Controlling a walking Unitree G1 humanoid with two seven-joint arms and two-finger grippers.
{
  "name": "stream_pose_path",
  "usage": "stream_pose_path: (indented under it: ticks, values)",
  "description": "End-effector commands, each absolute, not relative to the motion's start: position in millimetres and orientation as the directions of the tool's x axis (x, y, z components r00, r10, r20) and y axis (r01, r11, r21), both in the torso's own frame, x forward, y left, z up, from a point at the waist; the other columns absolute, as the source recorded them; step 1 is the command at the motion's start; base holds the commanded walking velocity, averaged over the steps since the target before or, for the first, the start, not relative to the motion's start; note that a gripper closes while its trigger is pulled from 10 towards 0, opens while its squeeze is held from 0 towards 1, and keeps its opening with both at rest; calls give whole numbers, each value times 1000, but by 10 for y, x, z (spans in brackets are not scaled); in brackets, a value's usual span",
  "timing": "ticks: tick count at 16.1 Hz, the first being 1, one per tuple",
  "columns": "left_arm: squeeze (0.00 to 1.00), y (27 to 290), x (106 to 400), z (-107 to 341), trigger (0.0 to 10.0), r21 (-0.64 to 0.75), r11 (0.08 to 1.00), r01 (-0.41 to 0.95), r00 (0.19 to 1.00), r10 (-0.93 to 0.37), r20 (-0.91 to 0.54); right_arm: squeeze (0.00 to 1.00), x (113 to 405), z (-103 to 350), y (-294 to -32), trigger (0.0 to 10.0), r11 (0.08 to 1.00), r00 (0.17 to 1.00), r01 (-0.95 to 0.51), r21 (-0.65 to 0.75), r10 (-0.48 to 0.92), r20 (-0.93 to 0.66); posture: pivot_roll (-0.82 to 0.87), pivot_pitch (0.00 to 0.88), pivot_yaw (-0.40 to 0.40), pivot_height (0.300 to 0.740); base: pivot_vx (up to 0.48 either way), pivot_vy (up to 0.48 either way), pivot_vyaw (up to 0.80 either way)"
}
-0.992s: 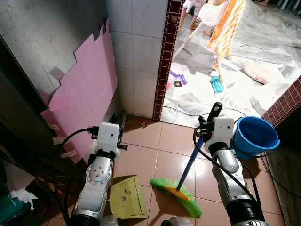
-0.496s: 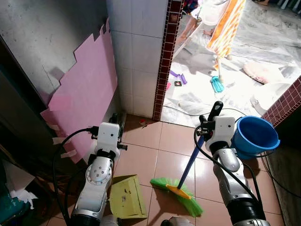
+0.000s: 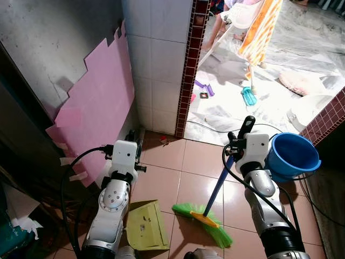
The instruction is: Sweep floor
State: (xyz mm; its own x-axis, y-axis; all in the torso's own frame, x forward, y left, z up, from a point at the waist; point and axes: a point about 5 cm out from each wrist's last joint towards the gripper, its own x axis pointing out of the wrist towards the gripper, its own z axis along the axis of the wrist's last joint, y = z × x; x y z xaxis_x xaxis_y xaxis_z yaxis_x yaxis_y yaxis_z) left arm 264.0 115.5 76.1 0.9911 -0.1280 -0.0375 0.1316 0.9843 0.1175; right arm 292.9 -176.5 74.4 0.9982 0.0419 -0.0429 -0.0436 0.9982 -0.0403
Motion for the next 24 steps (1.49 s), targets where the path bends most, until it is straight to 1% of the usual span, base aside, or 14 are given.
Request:
stream_pose_path:
  ticks: [1,24]
  values:
    - [0,1105,2620,697,10000,112,983,148,987,-140,-75,0,2921,687,-1835,10000,995,996,-36,-88,29,-81,-88,21,-70,740,0,0,0]
    - [0,1104,2614,688,10000,115,981,155,986,-147,-79,0,2924,679,-1822,10000,996,996,-34,-81,27,-82,-88,26,-63,740,0,0,0]
